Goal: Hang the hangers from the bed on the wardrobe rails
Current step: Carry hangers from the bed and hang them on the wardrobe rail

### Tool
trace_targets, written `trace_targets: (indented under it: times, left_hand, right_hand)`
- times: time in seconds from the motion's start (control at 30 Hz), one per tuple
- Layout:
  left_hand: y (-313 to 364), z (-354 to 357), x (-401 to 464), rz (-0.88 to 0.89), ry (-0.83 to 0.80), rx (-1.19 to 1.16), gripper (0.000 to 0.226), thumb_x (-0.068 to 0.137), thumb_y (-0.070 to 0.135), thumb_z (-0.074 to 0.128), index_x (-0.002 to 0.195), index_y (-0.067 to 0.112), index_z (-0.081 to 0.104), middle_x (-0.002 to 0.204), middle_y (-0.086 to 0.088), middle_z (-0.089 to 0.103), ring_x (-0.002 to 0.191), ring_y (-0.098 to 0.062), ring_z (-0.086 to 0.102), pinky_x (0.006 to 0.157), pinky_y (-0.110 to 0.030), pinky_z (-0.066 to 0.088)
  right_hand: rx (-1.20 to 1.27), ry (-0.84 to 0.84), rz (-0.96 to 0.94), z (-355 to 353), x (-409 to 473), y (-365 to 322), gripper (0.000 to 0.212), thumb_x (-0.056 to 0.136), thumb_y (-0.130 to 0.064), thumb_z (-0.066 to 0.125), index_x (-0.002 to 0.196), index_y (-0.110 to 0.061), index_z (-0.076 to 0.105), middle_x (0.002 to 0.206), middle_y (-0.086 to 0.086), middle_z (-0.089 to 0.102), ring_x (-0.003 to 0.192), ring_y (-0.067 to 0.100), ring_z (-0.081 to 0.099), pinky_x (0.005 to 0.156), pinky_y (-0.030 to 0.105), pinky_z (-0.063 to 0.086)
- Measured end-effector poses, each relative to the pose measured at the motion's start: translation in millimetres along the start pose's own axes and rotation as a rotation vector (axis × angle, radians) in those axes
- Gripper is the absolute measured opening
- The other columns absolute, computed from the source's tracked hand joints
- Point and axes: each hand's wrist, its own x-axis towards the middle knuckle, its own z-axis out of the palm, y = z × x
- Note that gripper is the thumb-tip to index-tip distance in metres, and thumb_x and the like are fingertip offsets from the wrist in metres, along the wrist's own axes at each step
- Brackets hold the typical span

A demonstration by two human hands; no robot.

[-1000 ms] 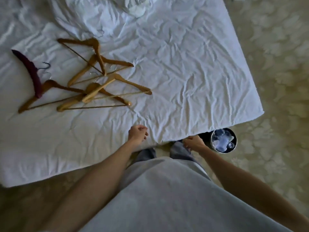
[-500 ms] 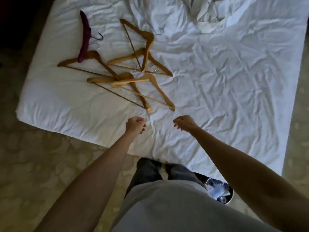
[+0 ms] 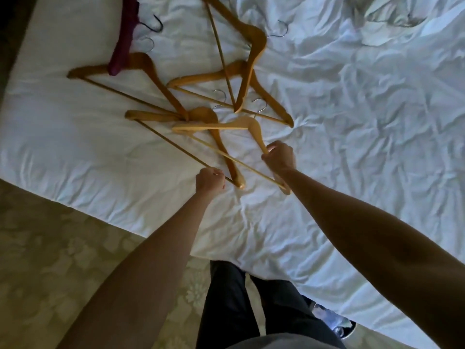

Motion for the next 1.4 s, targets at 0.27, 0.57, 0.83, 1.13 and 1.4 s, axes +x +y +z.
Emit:
trace_targets:
  times: [0.27, 0.57, 0.83, 1.13, 1.4]
  left_hand:
    - [-21, 34, 44, -0.026, 0.006, 0.130, 0.035, 0.091, 0.019, 0.048, 0.098, 0.007, 0.079, 0.102, -0.017, 0.076, 0.103, -0.032, 0.069, 0.096, -0.041, 0.054]
    - [-6, 31, 52, -0.032, 0.100, 0.130, 0.034, 0.099, 0.024, 0.049, 0.114, 0.008, 0.075, 0.119, -0.016, 0.071, 0.116, -0.035, 0.062, 0.094, -0.035, 0.049]
    - [35, 55, 87, -0.064, 0.184, 0.250, 0.052, 0.090, 0.046, 0.065, 0.127, 0.009, 0.060, 0.127, -0.012, 0.066, 0.116, -0.034, 0.063, 0.094, -0.044, 0.052]
    - [14, 24, 31, 0.015, 0.127, 0.466, 0.046, 0.100, 0.041, 0.043, 0.129, 0.006, 0.050, 0.124, -0.017, 0.065, 0.112, -0.036, 0.065, 0.090, -0.042, 0.050]
    - [-12, -30, -90, 0.079, -0.086, 0.112, 0.040, 0.096, 0.044, 0.049, 0.106, 0.012, 0.069, 0.092, -0.007, 0.075, 0.090, -0.030, 0.072, 0.081, -0.037, 0.057]
  right_hand:
    - [-0.196, 0.126, -0.035, 37, 36, 7, 0.032, 0.083, -0.018, 0.074, 0.115, -0.018, 0.071, 0.121, 0.008, 0.064, 0.108, 0.032, 0.064, 0.086, 0.036, 0.048]
    - [0.096, 0.096, -0.208, -10, 4, 21, 0.010, 0.075, -0.026, 0.070, 0.084, -0.024, 0.073, 0.058, -0.007, 0.069, 0.060, 0.010, 0.066, 0.064, 0.031, 0.050]
    - [0.263, 0.136, -0.179, -27, -33, 47, 0.012, 0.075, -0.014, 0.072, 0.082, -0.023, 0.074, 0.054, 0.006, 0.065, 0.047, 0.025, 0.060, 0.050, 0.036, 0.051]
    - [0.437, 0.116, -0.241, -60, -104, 22, 0.025, 0.080, -0.004, 0.061, 0.081, -0.024, 0.076, 0.054, 0.023, 0.052, 0.045, 0.022, 0.051, 0.045, 0.029, 0.046]
    - [0.410, 0.236, -0.262, -119, -197, 10, 0.019, 0.087, -0.009, 0.059, 0.085, -0.020, 0.074, 0.061, 0.025, 0.060, 0.045, 0.017, 0.059, 0.049, 0.032, 0.050]
